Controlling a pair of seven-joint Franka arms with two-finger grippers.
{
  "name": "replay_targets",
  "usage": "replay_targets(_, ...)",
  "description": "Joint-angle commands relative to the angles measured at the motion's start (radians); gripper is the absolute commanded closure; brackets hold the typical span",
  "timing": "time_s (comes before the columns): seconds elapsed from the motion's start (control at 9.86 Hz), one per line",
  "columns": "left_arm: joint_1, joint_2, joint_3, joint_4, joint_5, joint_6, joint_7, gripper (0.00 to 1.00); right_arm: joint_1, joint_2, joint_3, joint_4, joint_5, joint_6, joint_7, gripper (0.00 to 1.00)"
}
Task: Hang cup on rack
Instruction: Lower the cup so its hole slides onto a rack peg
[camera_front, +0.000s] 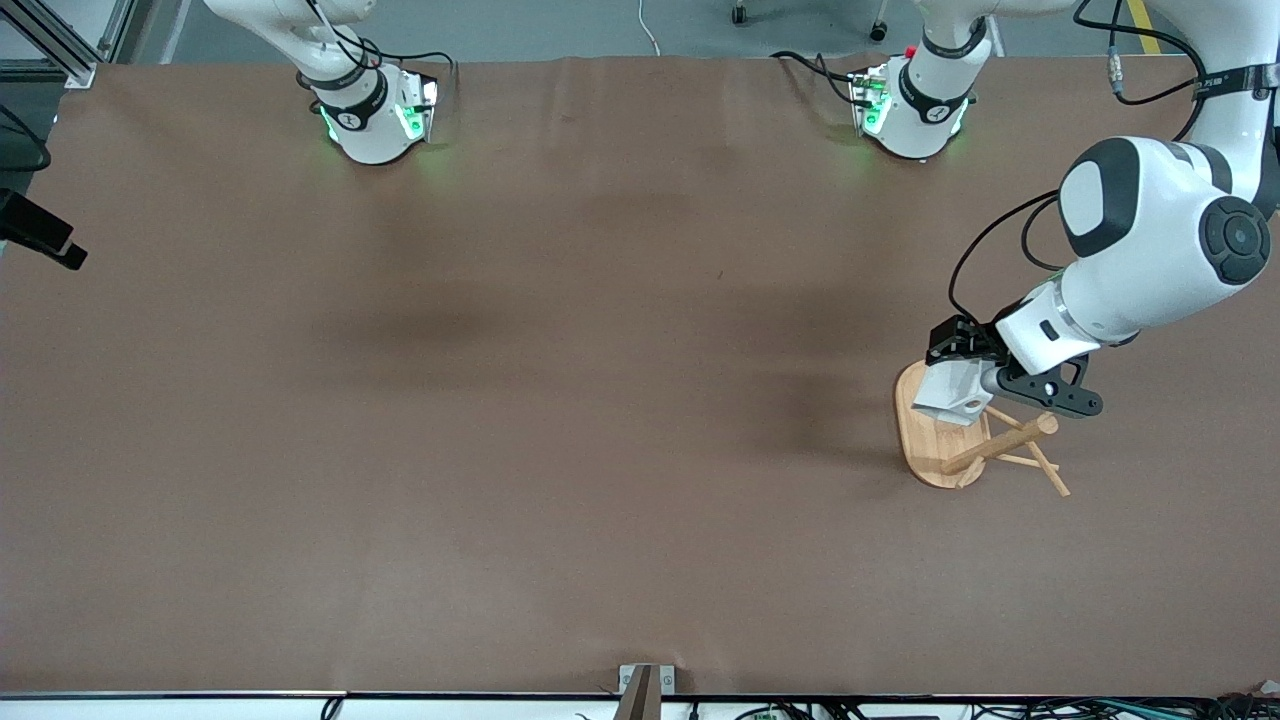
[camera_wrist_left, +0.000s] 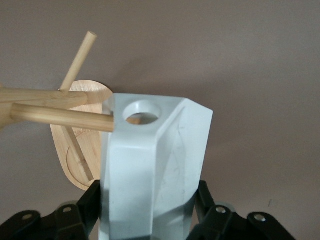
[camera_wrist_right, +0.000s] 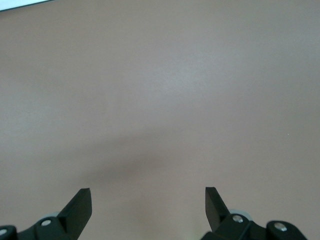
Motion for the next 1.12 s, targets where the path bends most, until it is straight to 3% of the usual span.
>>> replay_targets(0.0,-0.003,0.049,0.020,0.004,-0.001,0.038,0.040,1.00,0.002,-0.001,0.002,0.006,-0.013,0.001,0.005,0.00)
replay_targets(0.2,-0.003,0.061,0.027,0.004,-0.001,0.053,0.051,0.96,-0.003,-0.001,-0.001,0.006,-0.010,0.002,0.004,0.00)
replay_targets(0.3,-0.003,0.066,0.030,0.006,0.000,0.056,0.051,0.89,0.002,-0.002,0.001,0.006,-0.023,0.016,0.004,0.00)
replay_targets(0.41,-0.005,0.068,0.034,0.006,0.000,0.056,0.051,0.75,0.003,-0.001,0.002,0.006,-0.020,0.031,-0.001,0.00)
replay_targets(0.51,-0.005,0.066,0.034,0.004,-0.001,0.056,0.051,0.18,0.009,-0.001,0.002,0.003,-0.021,0.031,0.001,0.00)
replay_targets(0.61,-0.005,0.061,0.034,0.004,-0.001,0.056,0.049,0.00,0.008,-0.002,0.002,-0.004,-0.021,0.018,-0.007,0.00)
replay_targets(1.01,-0.011,-0.061,0.037,0.010,0.037,-0.029,-0.044,0.00,0.006,-0.003,-0.004,0.005,-0.024,-0.019,0.021,0.00)
